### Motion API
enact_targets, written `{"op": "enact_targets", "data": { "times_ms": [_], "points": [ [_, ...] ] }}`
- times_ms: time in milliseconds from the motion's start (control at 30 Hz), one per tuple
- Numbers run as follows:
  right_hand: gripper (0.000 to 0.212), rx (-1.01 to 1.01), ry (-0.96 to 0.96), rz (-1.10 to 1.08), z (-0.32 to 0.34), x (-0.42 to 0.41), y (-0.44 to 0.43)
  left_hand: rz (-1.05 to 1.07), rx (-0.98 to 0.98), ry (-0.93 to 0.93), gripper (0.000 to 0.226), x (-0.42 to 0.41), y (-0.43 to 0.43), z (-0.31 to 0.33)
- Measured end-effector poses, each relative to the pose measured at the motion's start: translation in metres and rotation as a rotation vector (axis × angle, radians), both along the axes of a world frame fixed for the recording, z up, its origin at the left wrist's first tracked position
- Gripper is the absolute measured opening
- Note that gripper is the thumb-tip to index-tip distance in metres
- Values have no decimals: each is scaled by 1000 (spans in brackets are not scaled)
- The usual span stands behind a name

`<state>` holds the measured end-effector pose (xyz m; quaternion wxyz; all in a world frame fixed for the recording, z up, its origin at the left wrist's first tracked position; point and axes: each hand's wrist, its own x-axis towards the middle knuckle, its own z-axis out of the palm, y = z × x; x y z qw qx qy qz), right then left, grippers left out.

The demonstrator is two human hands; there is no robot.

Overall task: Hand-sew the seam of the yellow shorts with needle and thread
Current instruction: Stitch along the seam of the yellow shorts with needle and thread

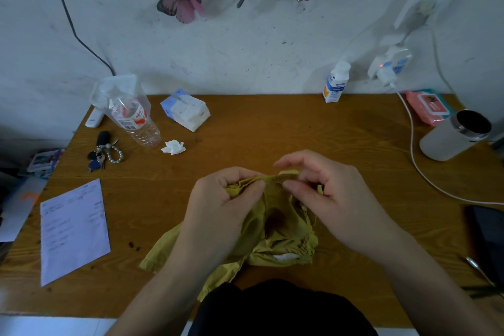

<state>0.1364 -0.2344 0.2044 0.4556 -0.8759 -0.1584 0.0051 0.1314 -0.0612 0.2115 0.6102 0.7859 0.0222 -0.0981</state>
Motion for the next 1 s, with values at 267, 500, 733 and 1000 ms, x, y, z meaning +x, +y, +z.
{"op": "enact_targets", "data": {
  "times_ms": [267, 500, 733, 1000],
  "points": [
    [12, 12, 122, -10, 4, 0, 0, -24, 120, -90, 17, -1, -1, 1],
    [4, -300, -113, -99, 11, -10, 13, 124, 300, -258, 9, -6, -11, -4],
    [8, -458, -252, -248, 10, -19, 31, 158, 472, -433, 7, -13, -25, -8],
    [19, -379, -324, -299, 4, -20, 32, 169, 446, -520, 9, -17, -30, -14]
  ]
}}
